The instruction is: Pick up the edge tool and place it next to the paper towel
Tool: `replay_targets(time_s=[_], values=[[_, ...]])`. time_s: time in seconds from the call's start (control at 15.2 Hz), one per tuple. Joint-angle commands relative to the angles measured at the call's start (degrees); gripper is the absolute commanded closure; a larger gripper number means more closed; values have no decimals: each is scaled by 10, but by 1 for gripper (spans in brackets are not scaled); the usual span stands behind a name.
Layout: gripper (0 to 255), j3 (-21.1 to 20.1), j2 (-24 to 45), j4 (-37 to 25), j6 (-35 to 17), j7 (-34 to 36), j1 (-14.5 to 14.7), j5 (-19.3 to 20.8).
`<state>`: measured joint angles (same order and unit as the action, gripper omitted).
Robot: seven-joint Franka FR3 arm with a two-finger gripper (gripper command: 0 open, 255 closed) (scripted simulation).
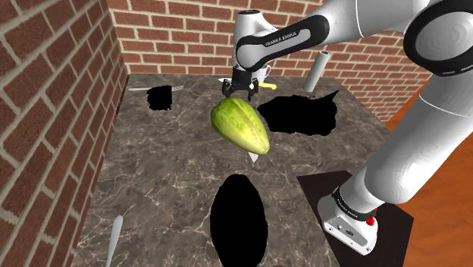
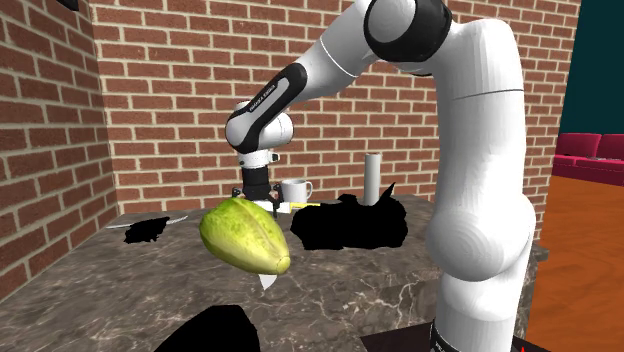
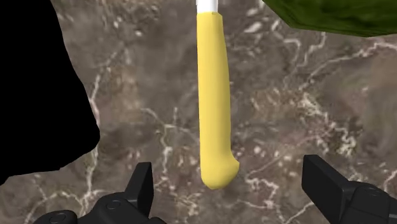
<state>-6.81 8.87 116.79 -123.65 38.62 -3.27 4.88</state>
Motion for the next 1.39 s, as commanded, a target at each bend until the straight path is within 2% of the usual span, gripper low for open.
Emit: replay_targets(time_s=[0.0, 0.26, 0.73, 0.79, 1.32], values=[[0, 1, 8, 3, -9, 2, 0, 4], [0, 2, 22, 15, -35, 5, 0, 7], [0, 2, 22, 15, -34, 5, 0, 7], [255, 2, 22, 15, -34, 5, 0, 7], [255, 2, 22, 14, -34, 4, 0, 7]])
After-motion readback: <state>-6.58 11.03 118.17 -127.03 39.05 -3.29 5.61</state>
